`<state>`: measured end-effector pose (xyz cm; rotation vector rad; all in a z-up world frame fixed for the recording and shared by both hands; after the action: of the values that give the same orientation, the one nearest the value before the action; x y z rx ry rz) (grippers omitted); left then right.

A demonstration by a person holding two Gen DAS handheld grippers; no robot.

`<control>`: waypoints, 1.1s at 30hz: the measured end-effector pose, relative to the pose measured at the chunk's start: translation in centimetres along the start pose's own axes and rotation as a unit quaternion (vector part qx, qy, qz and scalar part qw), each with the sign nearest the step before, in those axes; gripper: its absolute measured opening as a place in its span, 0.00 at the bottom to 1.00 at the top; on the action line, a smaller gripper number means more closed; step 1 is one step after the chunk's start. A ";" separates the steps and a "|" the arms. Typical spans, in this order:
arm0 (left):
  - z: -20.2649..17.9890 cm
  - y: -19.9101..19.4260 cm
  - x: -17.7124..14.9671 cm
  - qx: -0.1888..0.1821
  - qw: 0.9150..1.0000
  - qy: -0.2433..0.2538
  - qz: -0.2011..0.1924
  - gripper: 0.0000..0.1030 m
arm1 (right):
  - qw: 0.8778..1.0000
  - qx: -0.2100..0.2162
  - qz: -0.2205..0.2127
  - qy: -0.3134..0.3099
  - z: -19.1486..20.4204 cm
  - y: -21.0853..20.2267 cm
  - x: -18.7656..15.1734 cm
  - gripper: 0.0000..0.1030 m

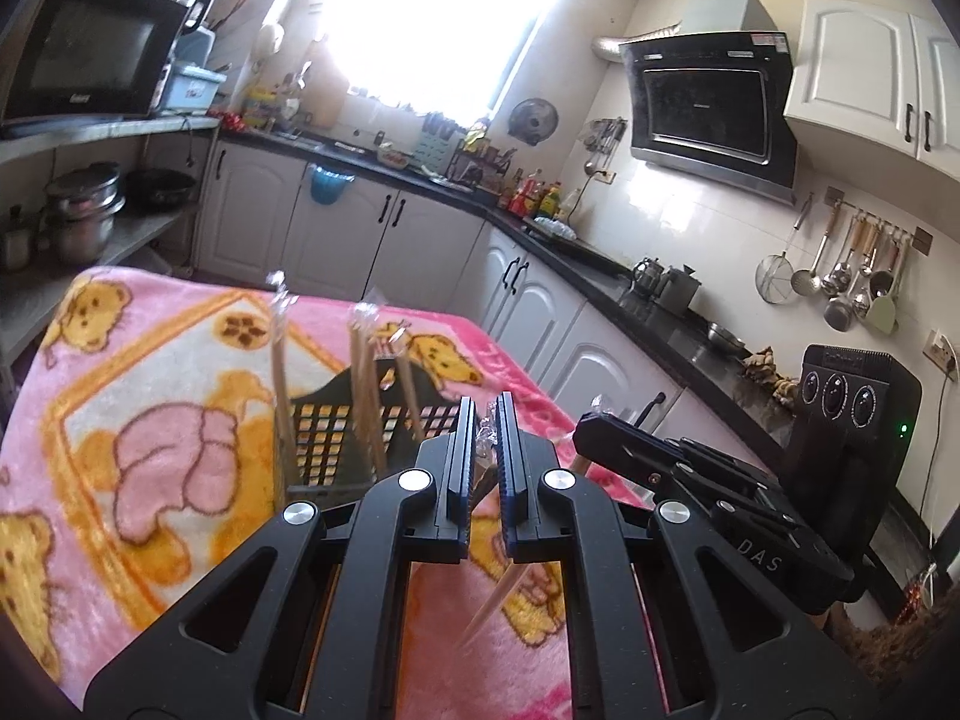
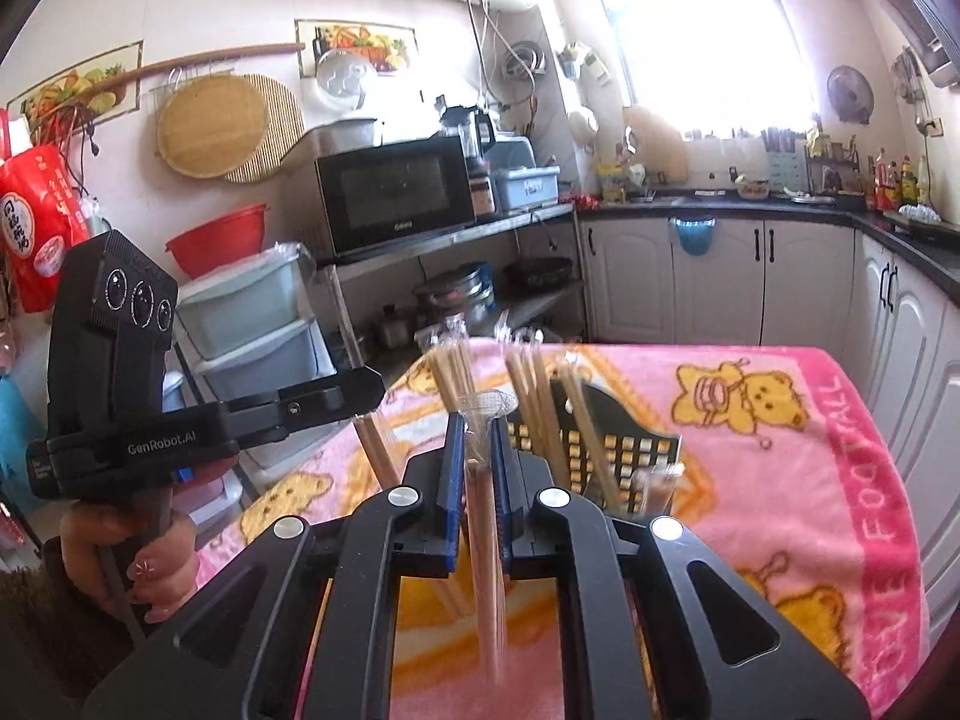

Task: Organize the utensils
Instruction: 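Lift both held chopsticks and carry them over the green caddy, then lower both held chopsticks down into the caddy slots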

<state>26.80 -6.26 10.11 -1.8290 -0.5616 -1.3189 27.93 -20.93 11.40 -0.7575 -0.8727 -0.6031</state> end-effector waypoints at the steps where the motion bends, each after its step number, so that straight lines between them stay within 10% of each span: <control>1: -0.2 0.0 0.5 -0.003 1.000 0.003 -0.004 0.04 | 1.000 0.001 -0.005 -0.001 0.0 -0.1 0.4 0.09; 33: 2.4 -1.4 12.8 0.073 0.989 0.065 -0.106 0.04 | 0.985 0.005 -0.170 -0.036 0.6 -2.8 13.7 0.09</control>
<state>31.80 -4.70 22.14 -1.5850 -0.7784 -1.4849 32.65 -24.33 24.14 -0.6282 -1.0827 -0.8768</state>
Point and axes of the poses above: each gripper's, at about its wrist camera, not at the fingertips, and y roughly the way its jaws point, z to its left, x to its top, the point moved 10 cm from there along y, roughly the way its jaws point, and after that the axes turned 15 degrees about y, right-handed, at the moved point
